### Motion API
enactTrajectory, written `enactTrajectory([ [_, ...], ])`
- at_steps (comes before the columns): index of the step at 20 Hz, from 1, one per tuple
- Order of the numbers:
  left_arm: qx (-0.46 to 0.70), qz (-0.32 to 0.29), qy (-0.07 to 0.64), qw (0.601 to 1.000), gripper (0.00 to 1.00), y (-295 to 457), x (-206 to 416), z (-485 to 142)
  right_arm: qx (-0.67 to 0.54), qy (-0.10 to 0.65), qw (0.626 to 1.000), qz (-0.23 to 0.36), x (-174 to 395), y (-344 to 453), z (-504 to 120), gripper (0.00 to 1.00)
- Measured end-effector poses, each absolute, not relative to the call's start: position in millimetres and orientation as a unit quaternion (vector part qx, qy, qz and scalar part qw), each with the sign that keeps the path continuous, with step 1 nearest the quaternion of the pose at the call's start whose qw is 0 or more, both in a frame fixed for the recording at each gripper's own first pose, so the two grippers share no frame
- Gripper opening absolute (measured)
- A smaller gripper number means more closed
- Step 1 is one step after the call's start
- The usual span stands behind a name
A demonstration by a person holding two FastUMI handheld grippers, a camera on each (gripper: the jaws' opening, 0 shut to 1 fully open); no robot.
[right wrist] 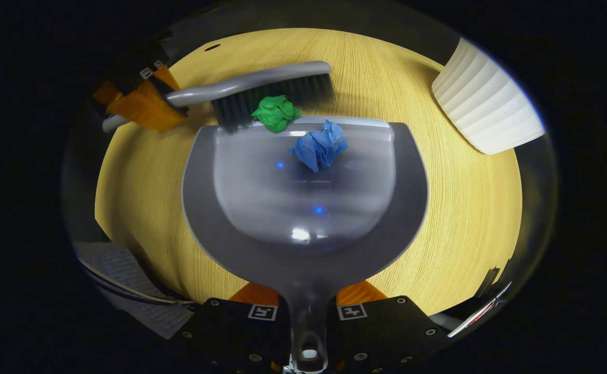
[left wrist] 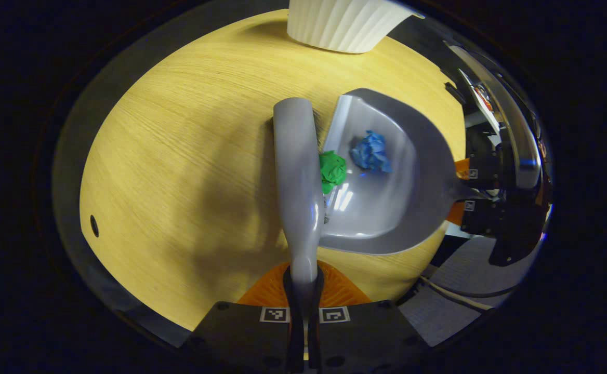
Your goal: Pick up the small broom and dustpan from the desktop, sweep the trash into the dustpan with the broom, and then empty the trash into the garbage bin.
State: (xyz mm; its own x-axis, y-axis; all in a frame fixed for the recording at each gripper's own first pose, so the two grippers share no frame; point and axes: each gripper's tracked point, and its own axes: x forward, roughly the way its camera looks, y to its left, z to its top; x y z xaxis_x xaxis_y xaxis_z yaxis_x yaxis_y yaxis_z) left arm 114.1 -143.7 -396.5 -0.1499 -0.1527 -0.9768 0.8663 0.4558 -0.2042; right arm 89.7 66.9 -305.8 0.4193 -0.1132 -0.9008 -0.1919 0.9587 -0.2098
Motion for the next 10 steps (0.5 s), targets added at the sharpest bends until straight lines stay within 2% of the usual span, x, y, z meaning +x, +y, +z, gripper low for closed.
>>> enactTrajectory([
  [10,0.258,-0.431,0.628,0.594,0.06,-144.1,91.7,-386.5,-0.122,0.530,0.839,0.018,90.2,68.9,-304.8,0.27],
])
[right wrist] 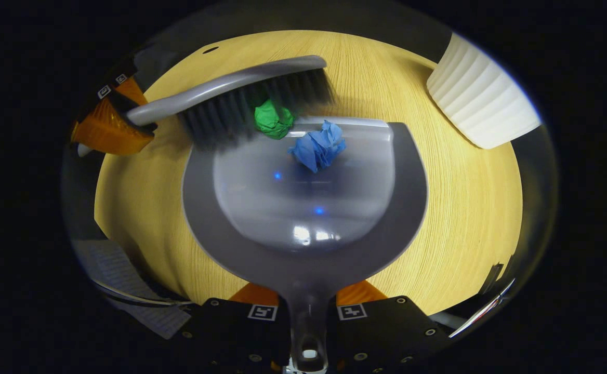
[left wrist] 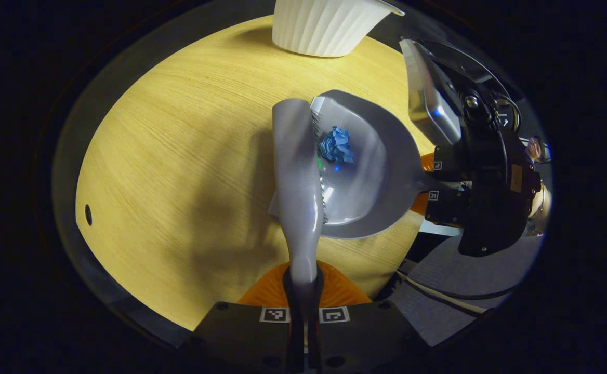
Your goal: Pick up the small broom and dustpan from the desktop, sweep the trash into the dustpan with the broom, and then empty the trash into the garbage bin.
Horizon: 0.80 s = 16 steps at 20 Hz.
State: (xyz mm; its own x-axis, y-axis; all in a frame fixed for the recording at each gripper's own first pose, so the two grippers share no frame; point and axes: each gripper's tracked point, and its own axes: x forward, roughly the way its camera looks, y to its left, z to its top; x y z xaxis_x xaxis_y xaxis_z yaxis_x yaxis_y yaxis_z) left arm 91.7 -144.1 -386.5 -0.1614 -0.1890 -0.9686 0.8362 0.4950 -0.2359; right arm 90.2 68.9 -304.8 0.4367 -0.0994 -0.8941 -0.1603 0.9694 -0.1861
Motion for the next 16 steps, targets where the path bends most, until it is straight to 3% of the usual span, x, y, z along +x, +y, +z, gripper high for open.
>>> enactTrajectory([
  [7,0.228,-0.470,0.638,0.566,0.06,-150.1,56.7,-372.3,-0.107,0.504,0.857,0.014,100.8,76.6,-297.2,0.28],
  [12,0.209,-0.460,0.624,0.596,0.06,-139.5,49.6,-352.9,-0.088,0.497,0.863,0.015,99.8,78.2,-298.6,0.28],
  [16,0.162,-0.418,0.617,0.647,0.06,-107.7,68.7,-341.7,-0.067,0.490,0.869,0.001,103.6,79.5,-297.4,0.28],
])
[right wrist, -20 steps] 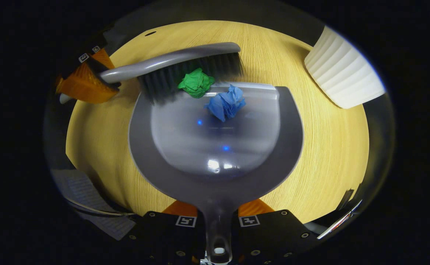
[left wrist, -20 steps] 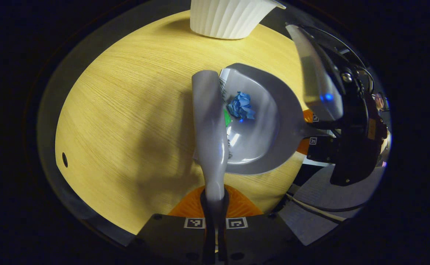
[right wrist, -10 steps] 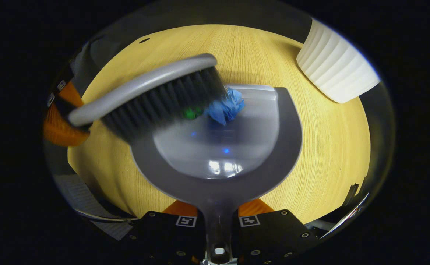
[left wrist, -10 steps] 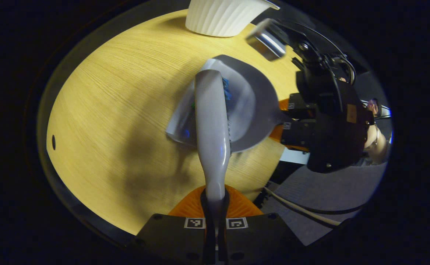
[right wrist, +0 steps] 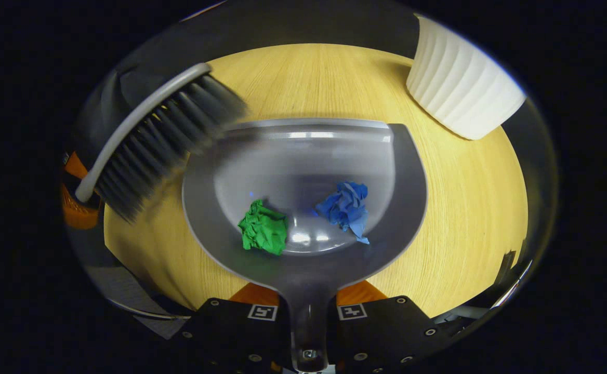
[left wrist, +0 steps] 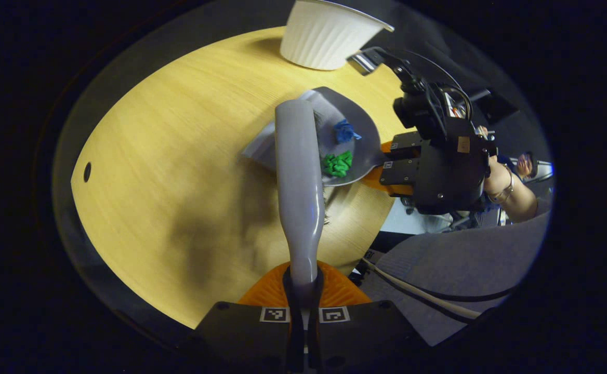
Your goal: Pick up the small broom and dustpan from the desktop, sweep the trash into the dustpan with the broom, and then empty the trash into the garbage bin.
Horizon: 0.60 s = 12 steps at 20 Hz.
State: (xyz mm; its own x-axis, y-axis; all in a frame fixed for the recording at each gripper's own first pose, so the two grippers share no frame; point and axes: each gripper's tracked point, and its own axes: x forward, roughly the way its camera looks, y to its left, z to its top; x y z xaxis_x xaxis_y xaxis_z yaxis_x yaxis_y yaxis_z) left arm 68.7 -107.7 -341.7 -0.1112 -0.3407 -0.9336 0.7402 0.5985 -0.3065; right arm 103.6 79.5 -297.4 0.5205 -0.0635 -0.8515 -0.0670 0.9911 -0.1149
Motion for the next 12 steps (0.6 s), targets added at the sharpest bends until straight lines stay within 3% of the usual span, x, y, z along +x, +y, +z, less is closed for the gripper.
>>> enactTrajectory([
  [3,0.118,-0.390,0.607,0.683,0.07,-83.5,77.0,-338.1,-0.054,0.483,0.874,-0.009,108.7,80.9,-291.9,0.27],
  [4,0.109,-0.382,0.603,0.692,0.07,-74.2,79.7,-337.6,-0.053,0.478,0.876,-0.011,108.2,79.5,-293.2,0.32],
  [5,0.103,-0.375,0.600,0.699,0.06,-61.0,80.9,-339.6,-0.054,0.475,0.878,-0.013,110.2,79.7,-291.8,0.28],
  [11,0.099,-0.346,0.594,0.719,0.06,-5.4,69.3,-399.2,-0.059,0.447,0.893,-0.002,118.2,76.0,-274.2,0.28],
  [12,0.098,-0.344,0.594,0.721,0.06,3.6,65.7,-411.7,-0.057,0.441,0.896,0.000,118.9,76.3,-277.8,0.32],
])
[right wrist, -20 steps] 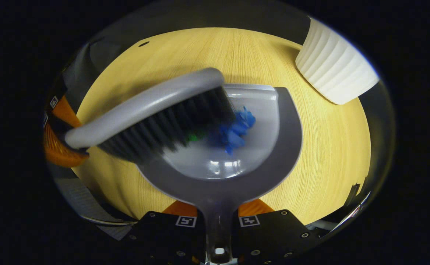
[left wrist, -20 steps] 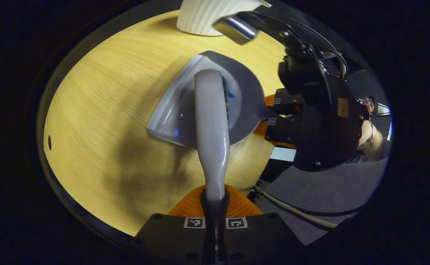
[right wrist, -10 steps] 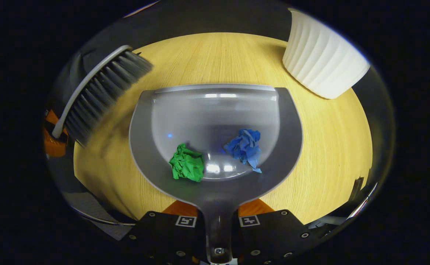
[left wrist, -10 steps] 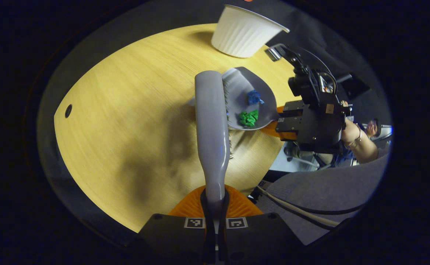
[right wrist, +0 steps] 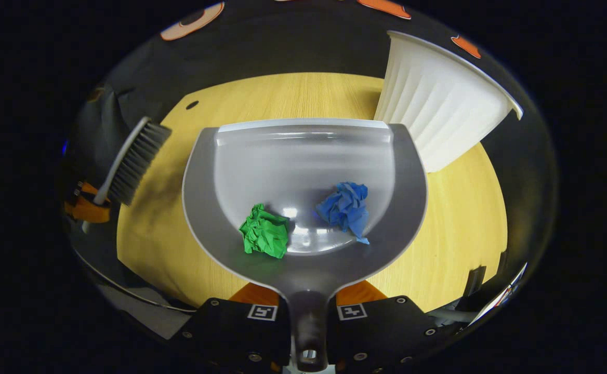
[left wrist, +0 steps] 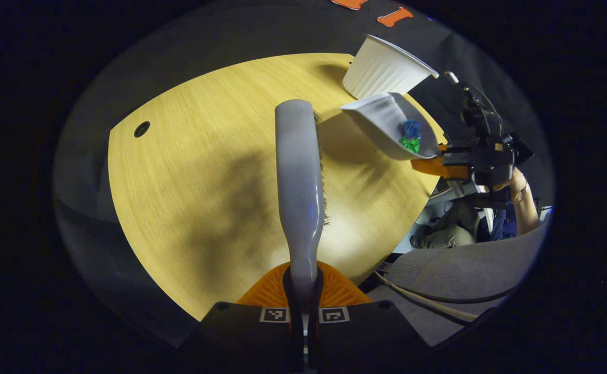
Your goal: Pick up the small broom and dustpan from the desktop, sweep the trash into the dustpan with the broom, and then empty the trash into the garbage bin.
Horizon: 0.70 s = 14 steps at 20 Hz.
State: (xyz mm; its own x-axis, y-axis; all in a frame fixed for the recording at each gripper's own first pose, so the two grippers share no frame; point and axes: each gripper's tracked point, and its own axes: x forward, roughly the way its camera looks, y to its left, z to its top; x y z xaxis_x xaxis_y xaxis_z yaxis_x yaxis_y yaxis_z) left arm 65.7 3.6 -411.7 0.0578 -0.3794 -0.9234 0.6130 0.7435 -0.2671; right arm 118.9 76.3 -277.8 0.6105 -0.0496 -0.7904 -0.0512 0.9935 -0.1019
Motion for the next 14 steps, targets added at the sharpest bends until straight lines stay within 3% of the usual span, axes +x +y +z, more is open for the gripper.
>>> enactTrajectory([
  [1,0.097,-0.343,0.593,0.722,0.06,15.2,61.3,-419.6,-0.063,0.439,0.896,0.002,119.0,75.1,-276.5,0.28],
  [8,0.082,-0.340,0.587,0.730,0.07,134.4,67.0,-432.2,-0.063,0.433,0.899,-0.013,123.0,75.1,-274.8,0.28],
  [14,0.081,-0.334,0.586,0.734,0.06,127.6,103.7,-423.2,-0.061,0.428,0.900,-0.054,127.6,74.9,-264.6,0.27],
])
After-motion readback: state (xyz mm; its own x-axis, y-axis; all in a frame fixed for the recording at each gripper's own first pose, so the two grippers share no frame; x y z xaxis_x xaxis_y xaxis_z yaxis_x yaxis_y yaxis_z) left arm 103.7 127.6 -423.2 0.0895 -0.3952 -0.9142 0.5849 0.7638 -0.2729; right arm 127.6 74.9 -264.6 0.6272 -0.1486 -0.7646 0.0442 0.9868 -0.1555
